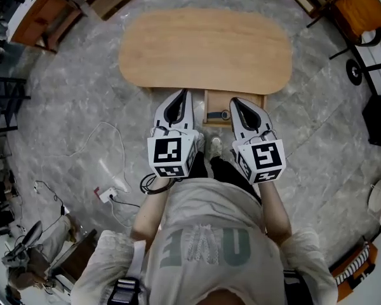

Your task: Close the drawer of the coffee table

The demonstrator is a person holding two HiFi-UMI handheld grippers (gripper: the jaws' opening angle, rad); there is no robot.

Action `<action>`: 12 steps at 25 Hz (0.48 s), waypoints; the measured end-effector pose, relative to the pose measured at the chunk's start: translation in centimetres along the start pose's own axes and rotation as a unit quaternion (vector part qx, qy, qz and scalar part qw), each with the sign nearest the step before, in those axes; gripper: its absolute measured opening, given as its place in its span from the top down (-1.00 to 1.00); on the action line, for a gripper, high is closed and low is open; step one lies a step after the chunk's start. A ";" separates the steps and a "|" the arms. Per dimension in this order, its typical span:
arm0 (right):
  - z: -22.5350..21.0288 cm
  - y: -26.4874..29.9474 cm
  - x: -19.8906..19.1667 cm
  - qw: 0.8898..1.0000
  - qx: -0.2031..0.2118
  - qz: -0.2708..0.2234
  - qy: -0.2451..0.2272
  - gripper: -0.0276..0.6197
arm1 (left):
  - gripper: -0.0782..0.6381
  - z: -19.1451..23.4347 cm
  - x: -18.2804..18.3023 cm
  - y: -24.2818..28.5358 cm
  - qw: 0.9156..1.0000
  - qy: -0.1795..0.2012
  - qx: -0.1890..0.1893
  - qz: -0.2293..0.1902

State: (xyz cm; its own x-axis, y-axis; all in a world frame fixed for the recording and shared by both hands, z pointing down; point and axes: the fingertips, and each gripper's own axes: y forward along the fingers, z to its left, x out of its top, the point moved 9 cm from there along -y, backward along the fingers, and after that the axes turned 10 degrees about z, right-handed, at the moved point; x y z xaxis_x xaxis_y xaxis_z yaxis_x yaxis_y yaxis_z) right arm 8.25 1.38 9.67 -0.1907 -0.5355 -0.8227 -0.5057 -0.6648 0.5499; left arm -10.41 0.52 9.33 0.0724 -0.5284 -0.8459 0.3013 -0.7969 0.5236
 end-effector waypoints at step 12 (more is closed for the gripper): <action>-3.9 12.2 -14.2 0.997 -0.013 0.078 0.005 0.90 | 0.76 4.0 -14.6 11.2 0.998 -0.035 0.007 0.043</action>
State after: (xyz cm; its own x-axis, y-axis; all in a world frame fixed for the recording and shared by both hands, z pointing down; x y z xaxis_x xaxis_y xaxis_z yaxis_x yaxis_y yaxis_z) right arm 8.09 -1.13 28.60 -0.2567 -0.6387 -0.7254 -0.4482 -0.5863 0.6748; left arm -11.93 -1.88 27.92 0.0315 -0.6137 -0.7889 0.2830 -0.7515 0.5959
